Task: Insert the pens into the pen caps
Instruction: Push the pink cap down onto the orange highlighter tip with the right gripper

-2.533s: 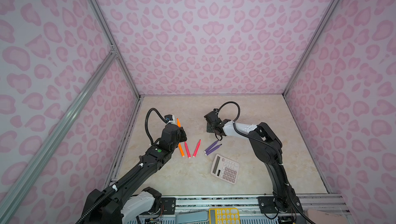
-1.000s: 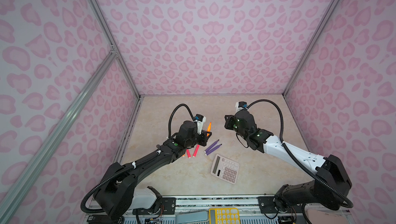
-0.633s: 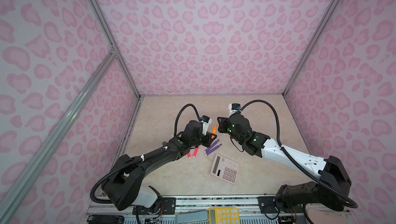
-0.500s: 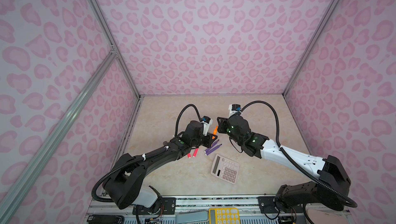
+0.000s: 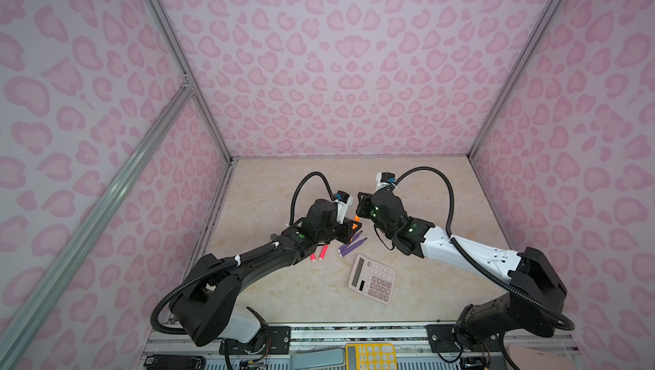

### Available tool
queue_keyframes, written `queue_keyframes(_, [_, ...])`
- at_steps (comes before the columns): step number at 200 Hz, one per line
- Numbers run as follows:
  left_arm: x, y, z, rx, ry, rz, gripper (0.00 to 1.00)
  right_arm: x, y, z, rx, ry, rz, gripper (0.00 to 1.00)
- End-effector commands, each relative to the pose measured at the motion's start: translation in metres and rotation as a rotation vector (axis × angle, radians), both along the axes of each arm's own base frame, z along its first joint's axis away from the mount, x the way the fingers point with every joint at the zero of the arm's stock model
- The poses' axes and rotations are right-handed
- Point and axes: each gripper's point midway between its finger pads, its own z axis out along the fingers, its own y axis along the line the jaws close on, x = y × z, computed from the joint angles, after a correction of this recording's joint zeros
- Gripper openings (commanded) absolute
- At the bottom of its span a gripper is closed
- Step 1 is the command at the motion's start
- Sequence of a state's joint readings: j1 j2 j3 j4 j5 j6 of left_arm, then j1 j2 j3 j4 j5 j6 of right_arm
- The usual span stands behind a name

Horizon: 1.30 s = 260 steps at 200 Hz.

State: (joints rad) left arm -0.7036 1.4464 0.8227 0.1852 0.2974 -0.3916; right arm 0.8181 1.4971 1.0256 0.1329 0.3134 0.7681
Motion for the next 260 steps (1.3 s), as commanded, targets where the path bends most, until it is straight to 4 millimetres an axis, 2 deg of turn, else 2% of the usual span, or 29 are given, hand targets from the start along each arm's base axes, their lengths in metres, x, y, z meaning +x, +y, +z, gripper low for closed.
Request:
queue_keyframes(1, [0.003, -0.001, 0.016, -0.035, -0.055, 0.002, 0.04, 0.007, -0.001, -0.002, 0.014, -0.014, -0.045, 0.05])
queue_keyframes(155, [0.008, 0.004, 0.014, -0.006, -0.056, 0.042, 0.04, 0.001, 0.006, -0.006, 0.053, 0.018, 0.000, 0.04])
queue_keyframes(233, [0.010, 0.007, 0.017, -0.005, -0.064, 0.066, 0.04, -0.015, 0.023, -0.006, 0.080, 0.019, 0.052, 0.04])
queue_keyframes(260, [0.012, 0.014, 0.018, -0.006, -0.072, 0.105, 0.04, -0.020, 0.022, -0.006, 0.110, 0.010, 0.043, 0.02])
